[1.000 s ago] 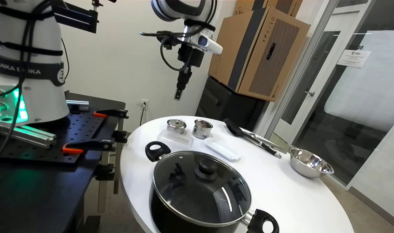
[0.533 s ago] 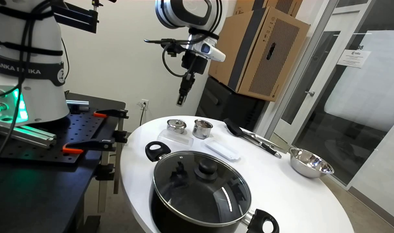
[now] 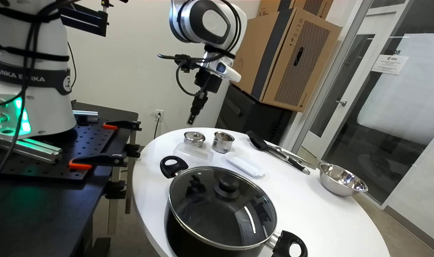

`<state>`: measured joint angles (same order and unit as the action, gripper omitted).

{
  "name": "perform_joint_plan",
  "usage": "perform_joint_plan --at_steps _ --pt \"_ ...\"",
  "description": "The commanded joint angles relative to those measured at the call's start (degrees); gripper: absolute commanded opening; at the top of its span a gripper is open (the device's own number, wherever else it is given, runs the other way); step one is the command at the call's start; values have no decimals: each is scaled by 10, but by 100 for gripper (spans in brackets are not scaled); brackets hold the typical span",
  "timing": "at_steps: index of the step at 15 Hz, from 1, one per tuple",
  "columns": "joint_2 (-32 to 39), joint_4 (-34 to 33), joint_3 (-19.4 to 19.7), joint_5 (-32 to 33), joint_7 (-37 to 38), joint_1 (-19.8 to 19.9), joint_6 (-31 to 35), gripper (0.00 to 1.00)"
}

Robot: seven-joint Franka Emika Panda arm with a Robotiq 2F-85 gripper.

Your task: Move the clear bowl on the top of the white lid

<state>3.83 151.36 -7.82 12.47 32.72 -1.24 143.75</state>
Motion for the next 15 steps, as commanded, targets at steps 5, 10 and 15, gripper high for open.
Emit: perform_joint_plan --at_steps 5,10,15 --pt "118 -66 46 21 39 -60 46 100" --pt "180 -94 80 21 35 -102 100 100" --pt "226 -116 115 13 33 -141 144 100"
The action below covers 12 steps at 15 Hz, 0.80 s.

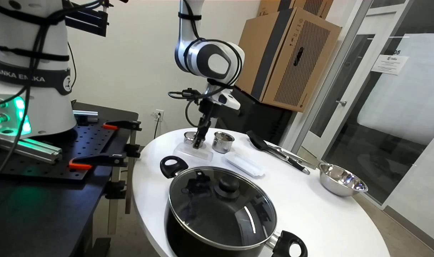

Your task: Move the clear bowl on the top of the white lid

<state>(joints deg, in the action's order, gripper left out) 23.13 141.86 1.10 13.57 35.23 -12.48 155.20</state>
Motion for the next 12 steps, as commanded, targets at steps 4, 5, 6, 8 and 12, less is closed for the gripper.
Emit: perform_joint_plan --at_steps 4,5,6,8,12 --pt "59 -35 47 -7 4 -55 54 100" --pt "64 -38 50 -10 1 -60 58 100" --pt "69 -40 54 -11 1 -66 62 100" --pt "76 -44 60 -14 0 -76 67 100" --pt "86 -49 70 -19 -1 -89 73 100"
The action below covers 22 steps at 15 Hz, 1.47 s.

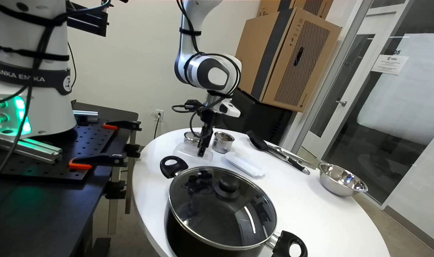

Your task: Move the clear bowl on the top of the white lid

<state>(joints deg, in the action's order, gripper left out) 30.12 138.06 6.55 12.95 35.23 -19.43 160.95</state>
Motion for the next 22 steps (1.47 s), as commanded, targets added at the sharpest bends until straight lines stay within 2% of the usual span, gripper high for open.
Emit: perform_joint_plan --at_steps 1,19,20,21,22 --pt "17 -11 19 -14 -1 -22 16 100" --pt "50 -27 23 -54 -2 -24 9 100" --pt "51 -28 18 -61 -6 -19 6 75" --pt "50 -28 19 -65 -6 -19 6 74" --pt "45 -29 15 -71 -9 -15 3 68"
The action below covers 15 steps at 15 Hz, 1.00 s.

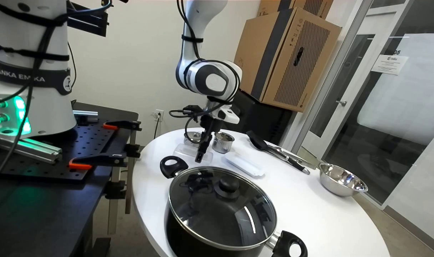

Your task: Move the clear bowl on the top of the white lid

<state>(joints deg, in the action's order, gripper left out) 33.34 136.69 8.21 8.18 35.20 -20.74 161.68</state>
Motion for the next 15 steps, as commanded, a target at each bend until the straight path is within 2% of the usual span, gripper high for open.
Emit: perform_joint_plan --at_steps 1,9,13,15 --pt "9 -15 -5 -28 -12 2 -7 68" --pt "-71 -1 -16 -53 -49 30 -70 65" --pt "-101 -46 -10 -48 -41 52 -135 65" --pt "-90 -90 -15 -50 -33 65 -153 65"
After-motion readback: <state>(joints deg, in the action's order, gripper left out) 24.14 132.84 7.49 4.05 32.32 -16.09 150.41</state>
